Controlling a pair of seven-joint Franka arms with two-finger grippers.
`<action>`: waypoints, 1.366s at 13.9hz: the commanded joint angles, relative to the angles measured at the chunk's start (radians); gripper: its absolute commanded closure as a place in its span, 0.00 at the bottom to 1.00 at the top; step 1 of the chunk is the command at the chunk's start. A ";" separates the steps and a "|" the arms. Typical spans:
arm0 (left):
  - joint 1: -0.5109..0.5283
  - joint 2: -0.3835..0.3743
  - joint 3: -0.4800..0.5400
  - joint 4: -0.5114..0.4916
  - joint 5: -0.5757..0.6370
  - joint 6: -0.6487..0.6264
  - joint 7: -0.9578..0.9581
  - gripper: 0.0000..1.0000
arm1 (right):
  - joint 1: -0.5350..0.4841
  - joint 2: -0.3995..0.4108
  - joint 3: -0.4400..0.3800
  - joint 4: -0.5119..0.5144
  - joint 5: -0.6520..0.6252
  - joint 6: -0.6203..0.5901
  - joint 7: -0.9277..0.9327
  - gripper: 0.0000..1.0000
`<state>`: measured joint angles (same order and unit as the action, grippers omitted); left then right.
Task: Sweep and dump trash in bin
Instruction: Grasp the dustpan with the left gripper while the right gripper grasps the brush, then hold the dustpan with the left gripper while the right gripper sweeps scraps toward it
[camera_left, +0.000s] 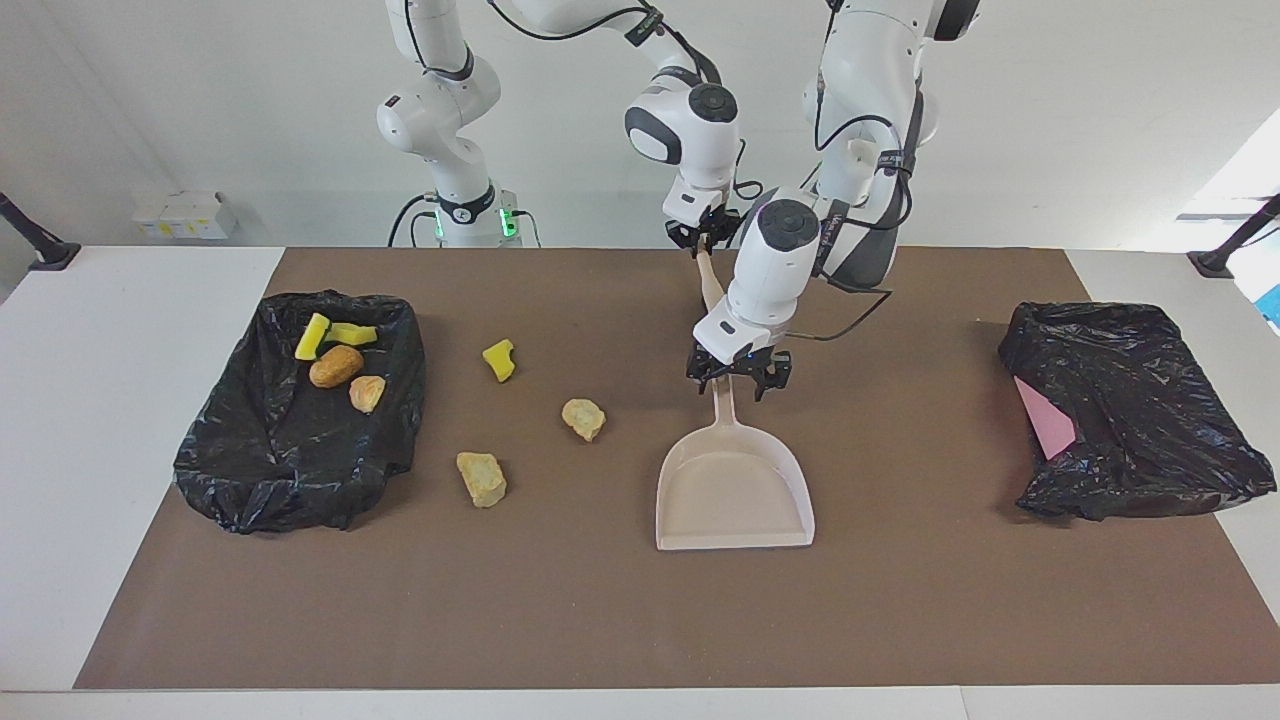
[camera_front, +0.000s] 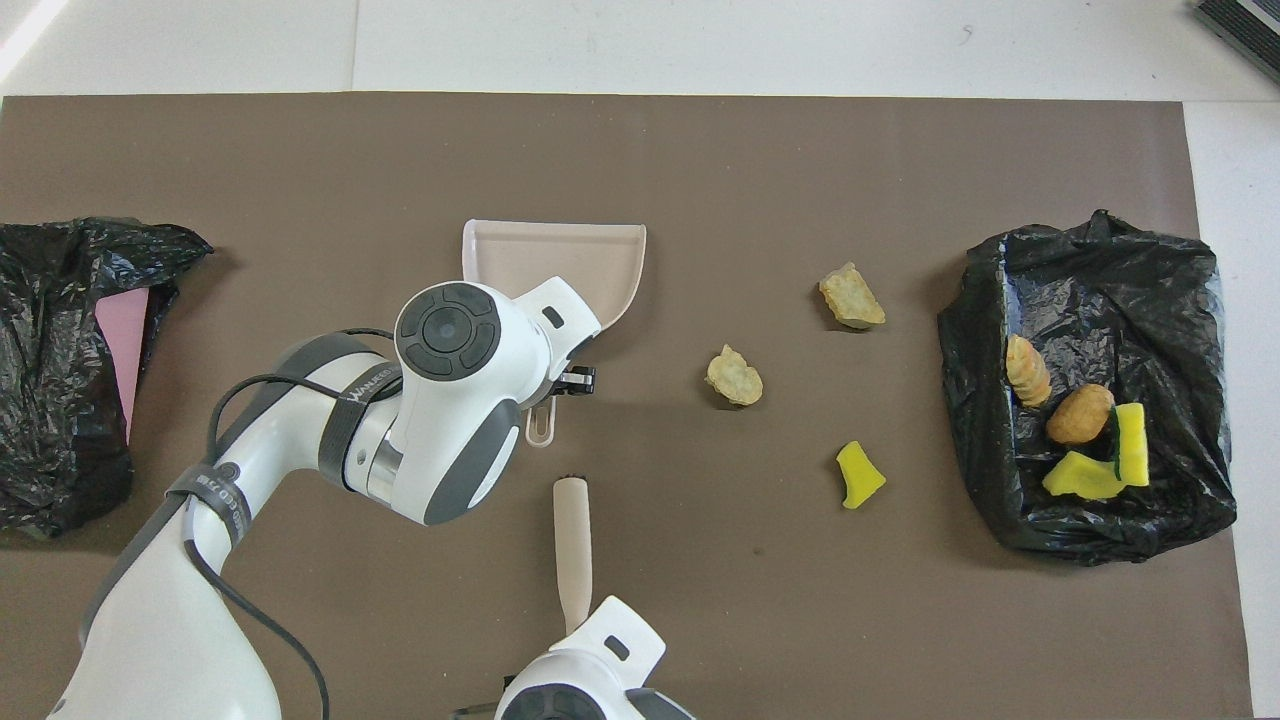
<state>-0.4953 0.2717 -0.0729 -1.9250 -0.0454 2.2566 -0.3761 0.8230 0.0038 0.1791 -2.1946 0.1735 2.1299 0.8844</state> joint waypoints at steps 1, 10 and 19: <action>-0.016 -0.009 0.018 -0.019 -0.001 0.012 -0.003 1.00 | -0.064 -0.184 0.003 -0.103 0.003 -0.065 0.013 1.00; 0.174 -0.159 0.025 -0.003 0.022 -0.179 0.530 1.00 | -0.352 -0.386 0.003 -0.292 -0.172 -0.241 -0.005 1.00; 0.294 -0.227 0.030 -0.015 0.024 -0.327 1.092 1.00 | -0.595 -0.384 0.008 -0.373 -0.178 -0.283 -0.142 1.00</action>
<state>-0.2136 0.0664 -0.0366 -1.9219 -0.0317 1.9415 0.6168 0.2387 -0.3547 0.1735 -2.5278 0.0071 1.8282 0.7578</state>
